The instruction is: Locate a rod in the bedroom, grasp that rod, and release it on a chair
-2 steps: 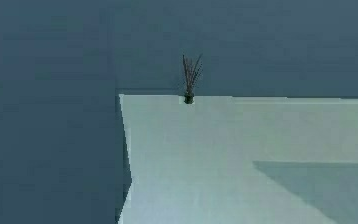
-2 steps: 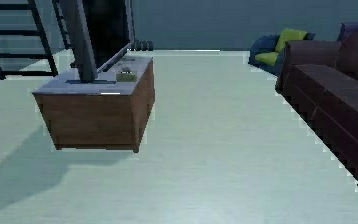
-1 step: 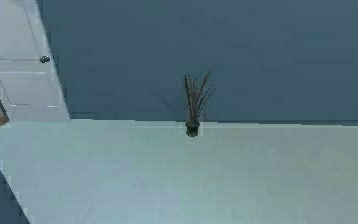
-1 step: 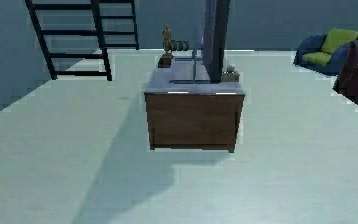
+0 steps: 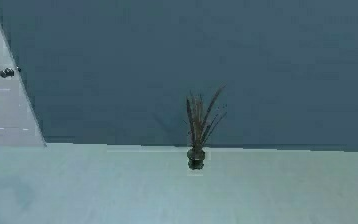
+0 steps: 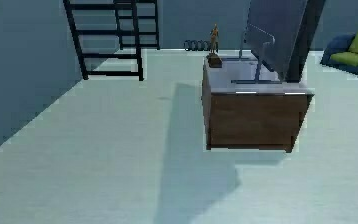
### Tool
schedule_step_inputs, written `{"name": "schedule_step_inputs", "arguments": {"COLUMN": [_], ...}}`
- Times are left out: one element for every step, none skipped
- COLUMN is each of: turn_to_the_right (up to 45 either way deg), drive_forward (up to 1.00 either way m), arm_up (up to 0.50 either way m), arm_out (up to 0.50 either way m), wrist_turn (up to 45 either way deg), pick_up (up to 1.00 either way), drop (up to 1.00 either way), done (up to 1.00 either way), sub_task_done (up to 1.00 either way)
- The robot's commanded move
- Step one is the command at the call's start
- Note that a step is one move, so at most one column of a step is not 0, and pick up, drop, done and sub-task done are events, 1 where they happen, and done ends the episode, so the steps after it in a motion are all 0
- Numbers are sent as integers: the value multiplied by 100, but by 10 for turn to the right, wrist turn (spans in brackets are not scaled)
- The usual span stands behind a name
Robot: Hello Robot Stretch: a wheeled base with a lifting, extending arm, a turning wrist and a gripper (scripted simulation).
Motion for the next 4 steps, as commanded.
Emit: {"name": "schedule_step_inputs", "arguments": {"turn_to_the_right": [-360, 0, -240, 0], "drive_forward": [0, 35, 0, 100], "arm_up": [0, 0, 0, 0], "arm_out": [0, 0, 0, 0], "wrist_turn": [0, 0, 0, 0], "pick_up": [0, 0, 0, 0], "drop": [0, 0, 0, 0], "done": [0, 0, 0, 0], "sub_task_done": [0, 0, 0, 0]}}
